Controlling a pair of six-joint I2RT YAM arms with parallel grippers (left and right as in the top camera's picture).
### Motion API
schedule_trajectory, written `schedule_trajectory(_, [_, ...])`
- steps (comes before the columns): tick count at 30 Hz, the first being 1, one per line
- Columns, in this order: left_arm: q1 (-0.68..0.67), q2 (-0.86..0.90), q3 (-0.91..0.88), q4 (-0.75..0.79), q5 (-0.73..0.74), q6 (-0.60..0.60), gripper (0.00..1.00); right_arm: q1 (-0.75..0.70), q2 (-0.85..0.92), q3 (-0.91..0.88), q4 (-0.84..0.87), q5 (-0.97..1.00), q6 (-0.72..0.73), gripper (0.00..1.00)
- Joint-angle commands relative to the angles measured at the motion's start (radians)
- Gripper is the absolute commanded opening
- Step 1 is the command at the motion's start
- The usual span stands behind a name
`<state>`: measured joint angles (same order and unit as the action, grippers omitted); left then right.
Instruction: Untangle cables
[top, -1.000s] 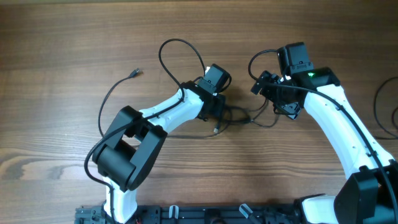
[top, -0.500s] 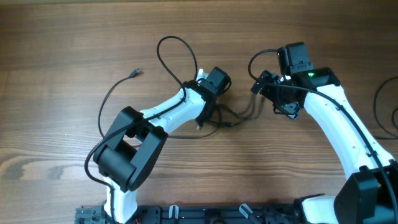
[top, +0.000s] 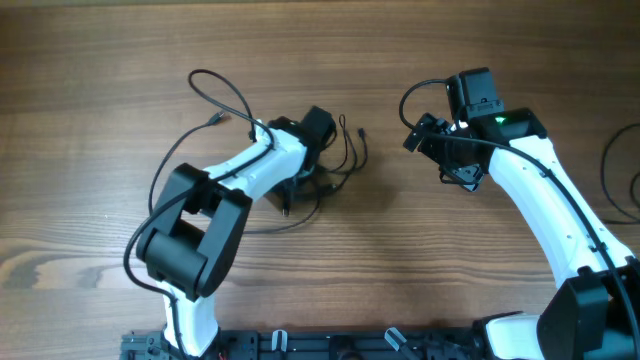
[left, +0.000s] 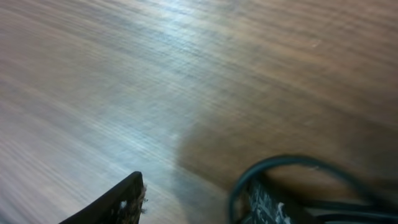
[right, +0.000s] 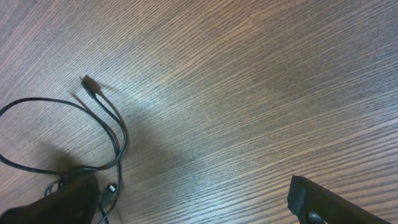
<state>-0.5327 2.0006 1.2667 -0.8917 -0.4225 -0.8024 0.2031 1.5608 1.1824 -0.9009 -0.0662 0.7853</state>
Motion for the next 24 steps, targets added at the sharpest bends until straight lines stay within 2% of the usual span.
schedule_trajectory(1, [0.014,0.061,-0.031,0.059,0.264,0.018,0.53,-0.001,0.018,-0.006,-0.004,0.022,0.000,1.00])
schedule_trajectory(5, [0.015,0.061,-0.031,0.066,0.270,0.018,0.42,-0.001,0.018,-0.006,-0.009,0.022,-0.001,1.00])
schedule_trajectory(9, [0.015,0.061,-0.031,0.034,0.268,0.045,0.44,-0.001,0.018,-0.006,-0.008,0.023,-0.001,1.00])
schedule_trajectory(12, [0.015,0.061,-0.031,-0.013,0.211,0.059,0.47,-0.002,0.018,-0.006,-0.008,0.023,-0.001,1.00])
schedule_trajectory(15, [0.016,0.061,-0.034,-0.053,0.130,0.059,0.47,-0.001,0.018,-0.006,-0.009,0.022,-0.001,1.00])
schedule_trajectory(18, [0.026,0.061,-0.048,-0.056,0.118,0.059,0.46,-0.001,0.018,-0.006,-0.009,0.022,-0.001,1.00])
schedule_trajectory(23, [0.049,0.061,-0.090,-0.054,0.118,0.059,0.36,-0.001,0.018,-0.006,-0.010,0.022,0.000,1.00])
schedule_trajectory(24, [0.051,0.061,-0.098,-0.047,0.118,0.059,0.29,-0.001,0.018,-0.006,-0.009,0.022,0.000,1.00])
